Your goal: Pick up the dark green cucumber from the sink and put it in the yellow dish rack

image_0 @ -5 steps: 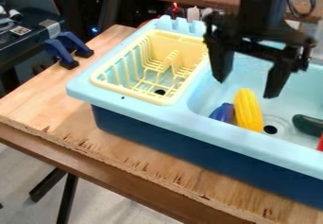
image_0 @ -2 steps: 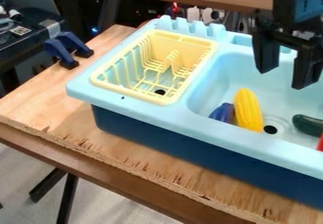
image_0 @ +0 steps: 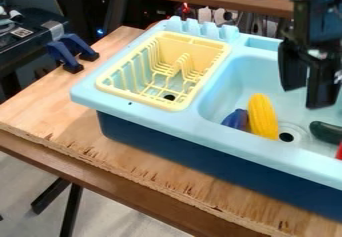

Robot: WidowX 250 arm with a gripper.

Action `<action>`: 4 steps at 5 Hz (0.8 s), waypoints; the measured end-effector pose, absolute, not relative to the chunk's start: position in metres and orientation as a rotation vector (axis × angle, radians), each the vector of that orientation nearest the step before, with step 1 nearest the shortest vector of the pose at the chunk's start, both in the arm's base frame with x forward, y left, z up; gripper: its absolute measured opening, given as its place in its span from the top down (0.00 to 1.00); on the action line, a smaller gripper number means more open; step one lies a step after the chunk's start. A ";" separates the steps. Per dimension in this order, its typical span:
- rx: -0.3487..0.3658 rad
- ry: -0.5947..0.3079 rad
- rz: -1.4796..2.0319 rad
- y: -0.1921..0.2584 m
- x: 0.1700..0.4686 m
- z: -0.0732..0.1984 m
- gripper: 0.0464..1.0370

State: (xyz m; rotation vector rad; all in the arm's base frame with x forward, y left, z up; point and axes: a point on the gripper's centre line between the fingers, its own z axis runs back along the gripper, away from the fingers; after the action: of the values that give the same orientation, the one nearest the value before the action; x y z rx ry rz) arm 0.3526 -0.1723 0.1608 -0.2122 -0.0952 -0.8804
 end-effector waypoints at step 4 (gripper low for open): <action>-0.232 -0.070 -1.173 -0.175 0.369 0.142 0.03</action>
State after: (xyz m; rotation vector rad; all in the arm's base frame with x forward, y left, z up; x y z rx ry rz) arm 0.3690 -0.1754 0.1422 -0.2316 -0.0704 -1.1734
